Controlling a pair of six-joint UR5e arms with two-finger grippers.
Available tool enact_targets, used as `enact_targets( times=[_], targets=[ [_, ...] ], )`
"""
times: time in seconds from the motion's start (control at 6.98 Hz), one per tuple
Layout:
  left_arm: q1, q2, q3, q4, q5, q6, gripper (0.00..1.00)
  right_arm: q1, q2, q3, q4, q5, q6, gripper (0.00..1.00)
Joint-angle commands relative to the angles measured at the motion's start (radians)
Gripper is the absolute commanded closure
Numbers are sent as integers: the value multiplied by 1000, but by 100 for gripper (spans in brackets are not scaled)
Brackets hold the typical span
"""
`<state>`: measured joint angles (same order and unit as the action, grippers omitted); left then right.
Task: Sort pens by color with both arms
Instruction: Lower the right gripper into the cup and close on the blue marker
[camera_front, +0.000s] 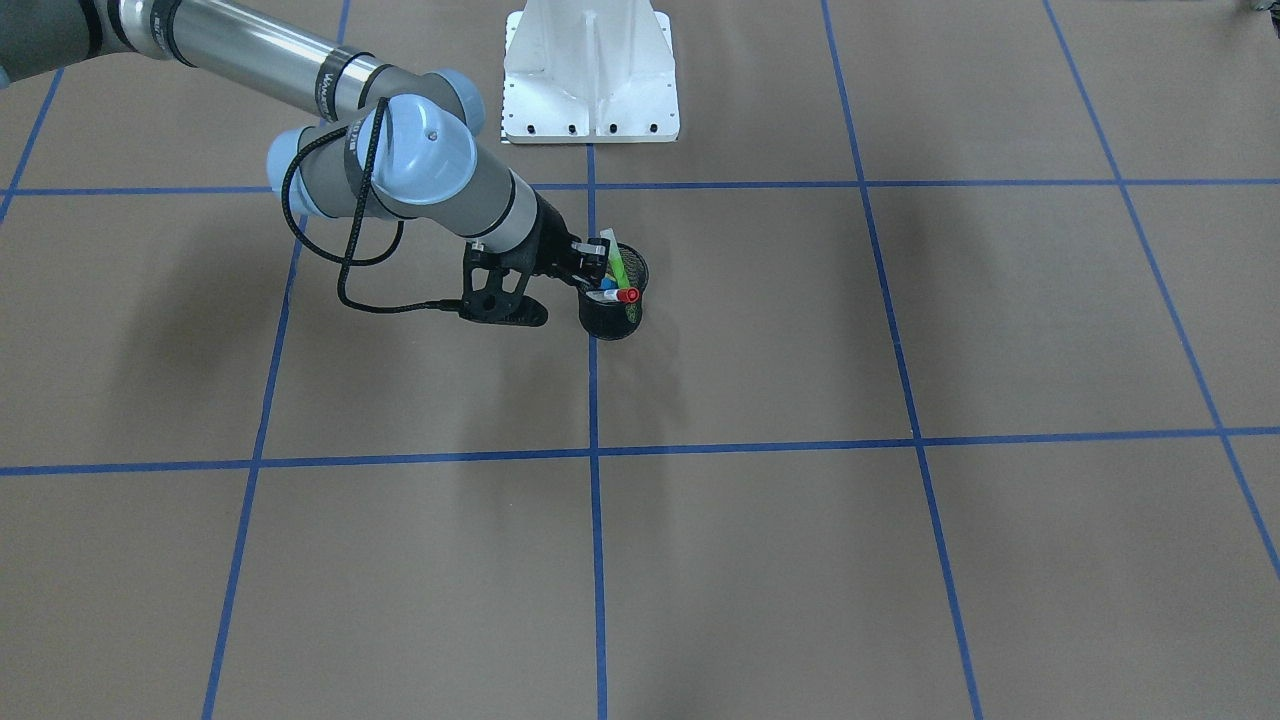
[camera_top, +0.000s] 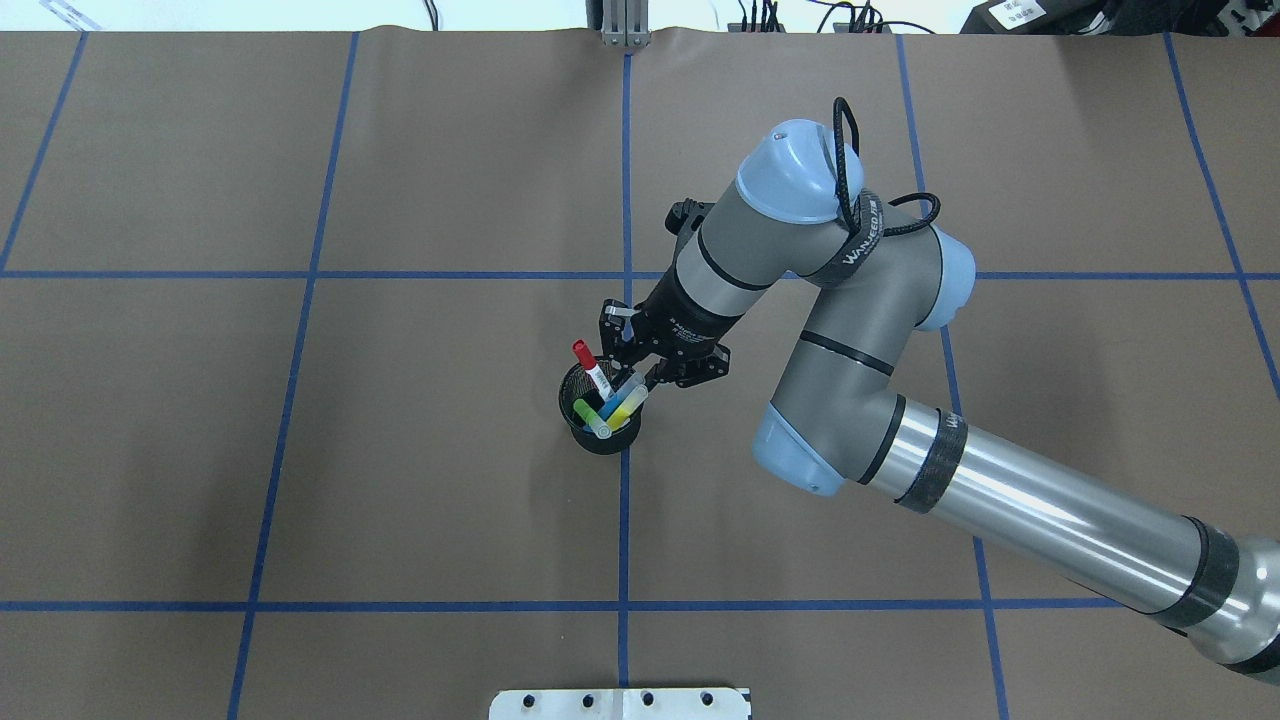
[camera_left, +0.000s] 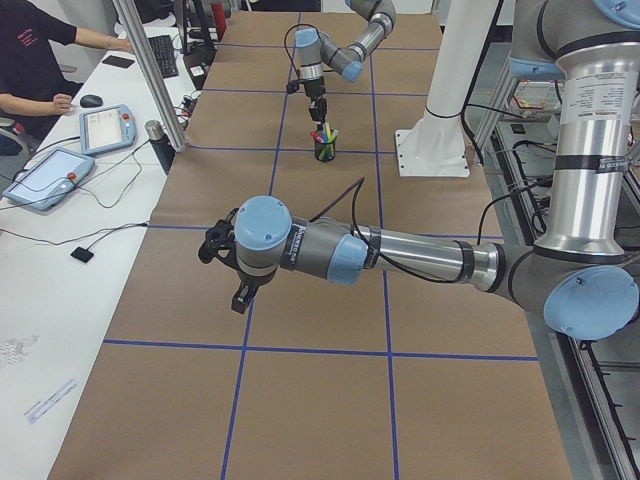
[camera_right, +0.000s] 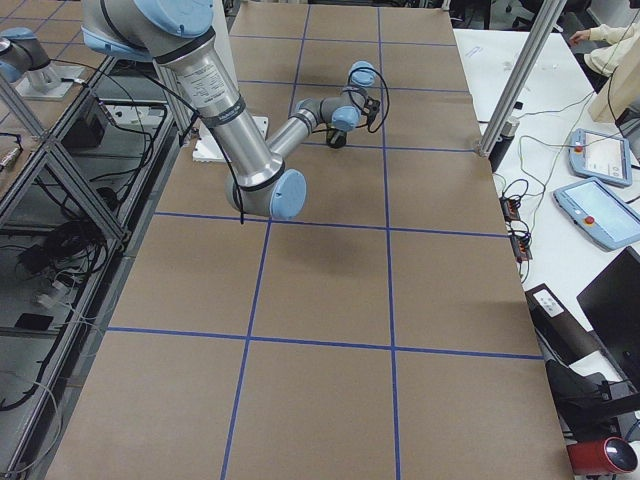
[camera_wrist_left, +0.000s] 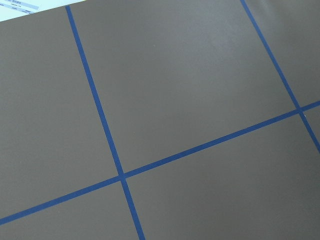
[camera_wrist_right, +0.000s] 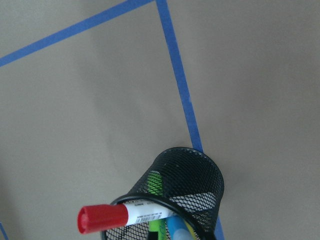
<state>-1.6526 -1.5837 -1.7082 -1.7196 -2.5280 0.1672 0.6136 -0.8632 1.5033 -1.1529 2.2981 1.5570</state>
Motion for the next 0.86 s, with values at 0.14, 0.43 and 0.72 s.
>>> enact_targets(
  times=[0.14, 0.43, 0.72],
  targets=[
    [-1, 2, -1, 0, -2, 0, 1, 0, 1, 2, 1, 1, 3, 63],
    [1, 2, -1, 0, 0, 0, 1, 0, -2, 0, 1, 0, 0, 63],
    [1, 2, -1, 0, 0, 0, 1, 0, -2, 0, -1, 0, 0, 70]
  ],
)
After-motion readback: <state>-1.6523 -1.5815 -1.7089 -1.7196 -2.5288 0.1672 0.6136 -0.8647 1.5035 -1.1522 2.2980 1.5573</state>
